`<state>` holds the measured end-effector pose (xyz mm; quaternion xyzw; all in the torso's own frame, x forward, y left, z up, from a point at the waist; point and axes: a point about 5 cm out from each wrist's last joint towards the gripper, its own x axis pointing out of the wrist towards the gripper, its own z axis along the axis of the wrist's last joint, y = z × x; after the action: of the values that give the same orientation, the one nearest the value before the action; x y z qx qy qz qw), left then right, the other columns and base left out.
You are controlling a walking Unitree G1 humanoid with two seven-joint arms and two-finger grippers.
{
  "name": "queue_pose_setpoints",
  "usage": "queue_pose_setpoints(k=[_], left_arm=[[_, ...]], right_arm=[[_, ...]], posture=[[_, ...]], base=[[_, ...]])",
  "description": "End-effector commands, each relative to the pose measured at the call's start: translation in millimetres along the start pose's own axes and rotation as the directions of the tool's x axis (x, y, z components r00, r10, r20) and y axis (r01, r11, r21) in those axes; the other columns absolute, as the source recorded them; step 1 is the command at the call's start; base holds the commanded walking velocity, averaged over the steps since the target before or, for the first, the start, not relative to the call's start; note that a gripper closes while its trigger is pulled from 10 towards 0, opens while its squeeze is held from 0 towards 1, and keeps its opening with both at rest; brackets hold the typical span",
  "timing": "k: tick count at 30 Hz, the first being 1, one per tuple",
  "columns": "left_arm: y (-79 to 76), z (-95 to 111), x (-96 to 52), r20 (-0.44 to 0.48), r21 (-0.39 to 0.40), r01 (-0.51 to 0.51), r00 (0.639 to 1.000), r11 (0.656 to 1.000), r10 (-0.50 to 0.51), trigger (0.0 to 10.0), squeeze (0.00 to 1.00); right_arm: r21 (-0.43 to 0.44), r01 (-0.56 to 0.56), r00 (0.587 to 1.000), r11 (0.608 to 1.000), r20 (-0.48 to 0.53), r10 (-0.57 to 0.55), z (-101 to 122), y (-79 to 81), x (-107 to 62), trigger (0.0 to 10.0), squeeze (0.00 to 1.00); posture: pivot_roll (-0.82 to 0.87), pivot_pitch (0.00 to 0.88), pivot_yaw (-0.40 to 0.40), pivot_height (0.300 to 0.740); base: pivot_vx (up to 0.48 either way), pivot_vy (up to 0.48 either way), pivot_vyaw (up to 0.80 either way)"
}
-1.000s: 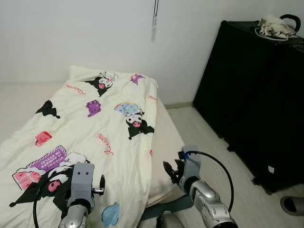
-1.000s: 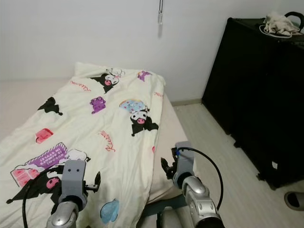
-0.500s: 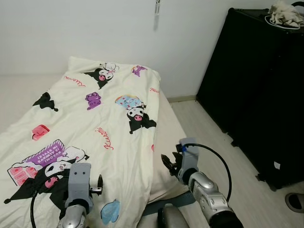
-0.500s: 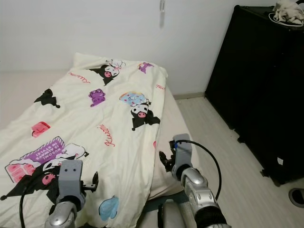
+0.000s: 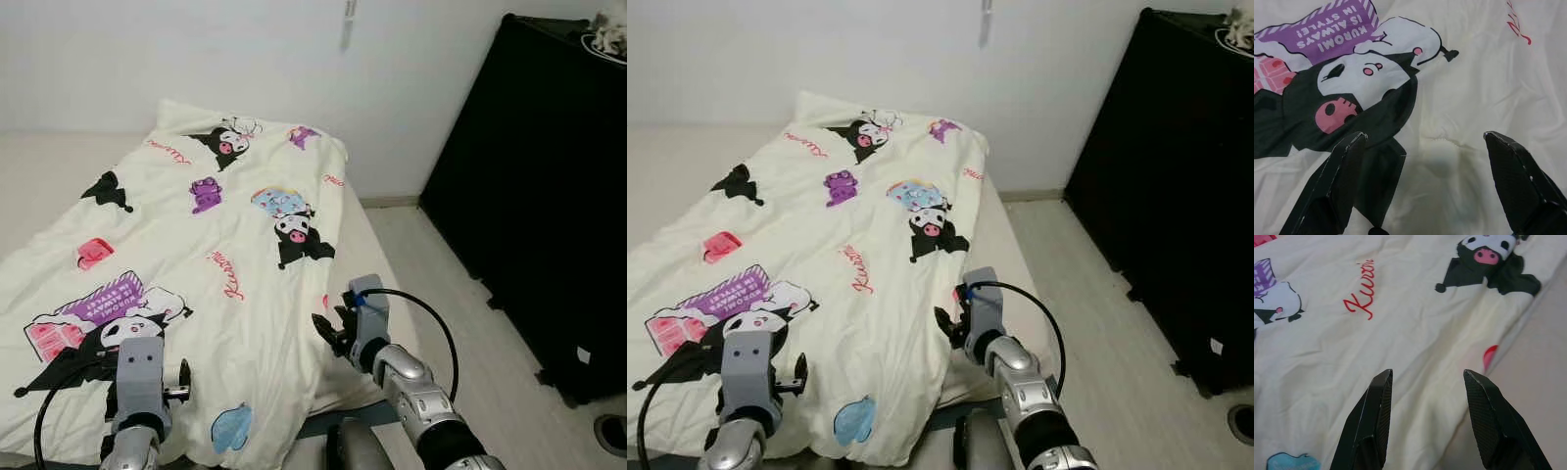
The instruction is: Clean up the room
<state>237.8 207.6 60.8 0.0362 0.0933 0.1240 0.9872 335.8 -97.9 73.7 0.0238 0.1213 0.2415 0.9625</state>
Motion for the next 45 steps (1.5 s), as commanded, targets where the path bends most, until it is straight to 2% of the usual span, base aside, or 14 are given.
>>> queue_pose_setpoints(k=[1, 4, 12, 26, 36, 39, 42, 43, 45], left_arm=[[5.7, 5.7, -0.2, 0.031, -0.004, -0.037, 0.999, 0.999, 0.037, 10.0, 0.0], [1.0, 14.2, 4.6, 0.07, -0.019, -0.021, 0.997, 1.0, 0.022, 10.0, 0.0], [-2.5, 21.8, 10.1, 0.099, -0.004, 0.036, 0.994, 0.999, -0.035, 10.0, 0.0], [-2.5, 20.3, 1.0, 0.114, 0.039, 0.066, 0.991, 0.997, -0.07, 10.0, 0.0], [-1.4, 19.9, -3.7, 0.121, 0.065, 0.078, 0.989, 0.995, -0.085, 10.0, 0.0], [-1.1, 21.2, -5.6, 0.131, 0.063, 0.093, 0.986, 0.994, -0.1, 10.0, 0.0], [0.7, 22.6, -9.6, 0.143, 0.061, 0.111, 0.983, 0.992, -0.119, 10.0, 0.0], [1.5, 22.6, -10.1, 0.144, 0.063, 0.112, 0.982, 0.992, -0.12, 10.0, 0.0], [2.0, 22.5, -10.4, 0.144, 0.064, 0.113, 0.982, 0.992, -0.121, 10.0, 0.0]], right_arm=[[0.025, 0.064, 0.998, 0.998, -0.029, -0.064, -10.1, -4.3, -1.4, 10.0, 0.0], [0.041, 0.108, 0.994, 0.993, -0.035, -0.106, -13.0, -10.3, -3.6, 10.0, 0.0], [0.049, 0.116, 0.993, 0.992, -0.038, -0.114, -16.5, -19.1, -9.7, 10.0, 0.0], [0.1, 0.15, 0.989, 0.984, -0.029, -0.148, -14.7, -25.5, -9.7, 10.0, 0.0], [0.145, 0.157, 0.987, 0.977, -0.063, -0.149, -19.3, -27.9, -10.3, 10.0, 0.0], [0.168, 0.144, 0.988, 0.975, -0.072, -0.134, -20.4, -26.1, -9.5, 10.0, 0.0], [0.305, 0.141, 0.989, 0.942, -0.083, -0.121, -23.6, -23.5, -8.7, 10.0, 0.0], [0.348, 0.144, 0.989, 0.926, -0.083, -0.123, -24.1, -23.5, -8.7, 10.0, 0.45], [0.376, 0.146, 0.989, 0.915, -0.083, -0.124, -24.4, -23.6, -8.7, 10.0, 0.45]], posture=[[0.07, 0.207, -0.137, 0.6], [0.05, 0.21, -0.113, 0.585], [0.02, 0.214, -0.087, 0.551], [0.02, 0.204, -0.09, 0.521], [0.02, 0.211, -0.09, 0.501], [0.02, 0.22, -0.092, 0.501], [0.02, 0.23, -0.096, 0.501], [0.02, 0.231, -0.097, 0.501], [0.02, 0.231, -0.097, 0.501]], base=[[0.0, 0.0, 0.0], [0.0, 0.0, 0.0], [0.0, 0.0, 0.0], [0.0, 0.0, 0.0], [0.0, 0.0, 0.0], [0.0, 0.0, 0.0], [0.0, 0.0, 0.0], [0.0, 0.0, 0.0], [0.0, 0.0, 0.0]])
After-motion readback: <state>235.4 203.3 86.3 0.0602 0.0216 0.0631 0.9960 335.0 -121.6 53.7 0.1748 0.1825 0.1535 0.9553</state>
